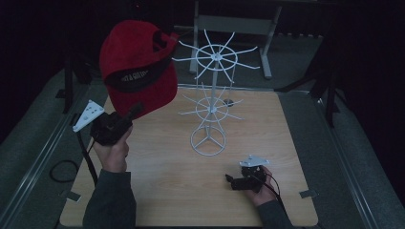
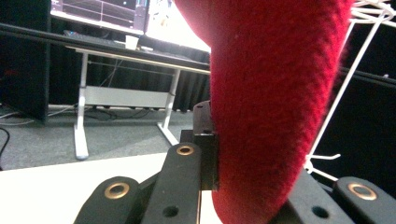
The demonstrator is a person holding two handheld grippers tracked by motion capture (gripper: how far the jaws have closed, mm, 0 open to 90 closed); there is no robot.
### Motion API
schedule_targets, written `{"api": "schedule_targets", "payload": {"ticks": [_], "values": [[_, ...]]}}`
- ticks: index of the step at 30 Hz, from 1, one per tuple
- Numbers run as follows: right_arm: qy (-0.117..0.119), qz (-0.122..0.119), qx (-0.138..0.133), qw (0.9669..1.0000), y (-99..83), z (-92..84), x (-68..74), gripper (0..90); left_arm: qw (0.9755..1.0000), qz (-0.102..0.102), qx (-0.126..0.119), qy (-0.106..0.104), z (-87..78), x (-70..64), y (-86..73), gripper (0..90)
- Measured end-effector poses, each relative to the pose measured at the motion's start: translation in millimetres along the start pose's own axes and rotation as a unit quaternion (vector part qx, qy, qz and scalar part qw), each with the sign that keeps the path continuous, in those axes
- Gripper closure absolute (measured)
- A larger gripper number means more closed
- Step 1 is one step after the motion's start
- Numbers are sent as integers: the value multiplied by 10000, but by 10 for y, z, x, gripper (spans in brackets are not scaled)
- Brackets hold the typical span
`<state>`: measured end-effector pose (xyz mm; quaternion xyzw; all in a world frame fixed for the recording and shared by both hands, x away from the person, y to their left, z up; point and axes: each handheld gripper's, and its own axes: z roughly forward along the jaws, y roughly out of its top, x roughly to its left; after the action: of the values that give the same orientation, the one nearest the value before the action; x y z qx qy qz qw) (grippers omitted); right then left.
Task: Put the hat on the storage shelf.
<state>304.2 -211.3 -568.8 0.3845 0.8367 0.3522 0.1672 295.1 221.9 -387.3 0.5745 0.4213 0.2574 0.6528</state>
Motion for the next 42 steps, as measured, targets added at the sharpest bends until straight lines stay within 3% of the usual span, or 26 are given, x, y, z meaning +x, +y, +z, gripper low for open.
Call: {"api": "schedule_targets", "payload": {"ticks": [11, 24, 30, 42], "values": [[0, 1, 0, 10000, 0, 0, 0, 128, 9998, 168, -111, 40, -65, -84, 11, 853], [2, 7, 7, 10000, 0, -1, 1, 128, 9986, 436, -165, 254, -122, -213, -28, 852], [4, 7, 10, 10000, 0, -1, 1, 128, 9971, 663, -119, 355, -118, -310, -64, 850], [3, 1, 10, 10000, 0, -1, 1, 128, 9981, 449, -298, 312, -167, -293, -23, 850]]}}
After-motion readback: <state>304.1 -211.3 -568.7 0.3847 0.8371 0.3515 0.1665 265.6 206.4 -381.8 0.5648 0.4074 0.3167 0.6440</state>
